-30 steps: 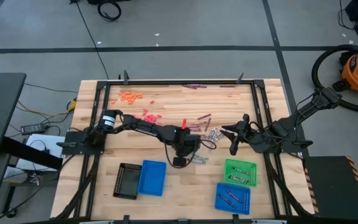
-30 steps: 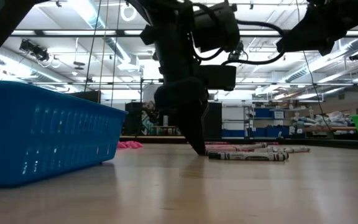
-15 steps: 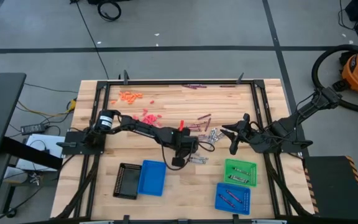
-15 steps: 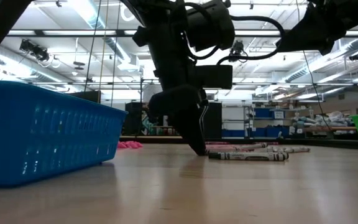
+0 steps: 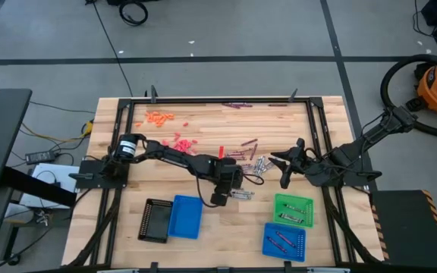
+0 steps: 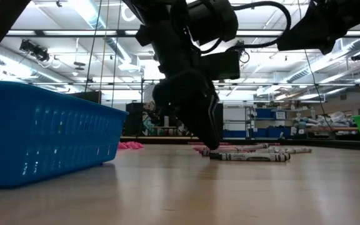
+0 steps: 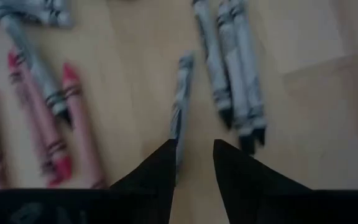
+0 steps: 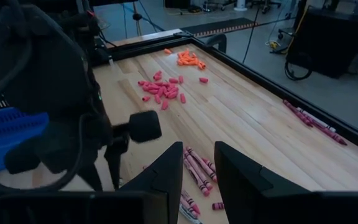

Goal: Sort crayons
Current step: Put the black crayon into the green bin

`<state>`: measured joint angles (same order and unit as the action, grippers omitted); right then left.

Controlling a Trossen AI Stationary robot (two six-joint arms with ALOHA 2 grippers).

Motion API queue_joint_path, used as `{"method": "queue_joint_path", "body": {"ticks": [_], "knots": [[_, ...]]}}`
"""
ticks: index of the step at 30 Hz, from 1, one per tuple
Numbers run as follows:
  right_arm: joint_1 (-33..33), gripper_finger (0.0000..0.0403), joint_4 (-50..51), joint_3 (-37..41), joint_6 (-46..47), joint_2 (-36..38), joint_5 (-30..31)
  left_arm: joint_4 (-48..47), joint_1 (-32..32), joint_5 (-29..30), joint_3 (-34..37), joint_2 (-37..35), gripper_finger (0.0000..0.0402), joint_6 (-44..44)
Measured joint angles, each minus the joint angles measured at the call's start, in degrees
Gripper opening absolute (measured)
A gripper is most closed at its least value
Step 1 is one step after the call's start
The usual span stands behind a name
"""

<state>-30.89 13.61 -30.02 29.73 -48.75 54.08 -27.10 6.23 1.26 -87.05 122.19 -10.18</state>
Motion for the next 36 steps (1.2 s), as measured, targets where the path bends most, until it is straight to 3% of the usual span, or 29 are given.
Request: {"method": "queue_joint_path", "body": {"ticks": [7, 16, 27, 36], "knots": [[0.0, 0.0101, -0.7, 0.0, -0.4, 0.0, -0.1, 1.0, -0.4, 0.6, 0.8, 0.8, 0.0106, -1.0], [0.0, 0.0101, -1.2, 0.0, -1.2, 0.0, -0.1, 0.9, -0.6, 1.4, 1.1, 0.7, 0.0014, -1.2], [0.0, 0.0101, -0.8, 0.0, -1.4, 0.0, -0.2, 1.7, -0.6, 1.9, 1.3, 0.2, 0.0015, -1.6], [0.0, 0.0101, -1.6, 0.0, -1.1, 0.0, -0.2, 2.9, -0.5, 3.5, 1.3, -4.7, 0.0015, 1.5]]}}
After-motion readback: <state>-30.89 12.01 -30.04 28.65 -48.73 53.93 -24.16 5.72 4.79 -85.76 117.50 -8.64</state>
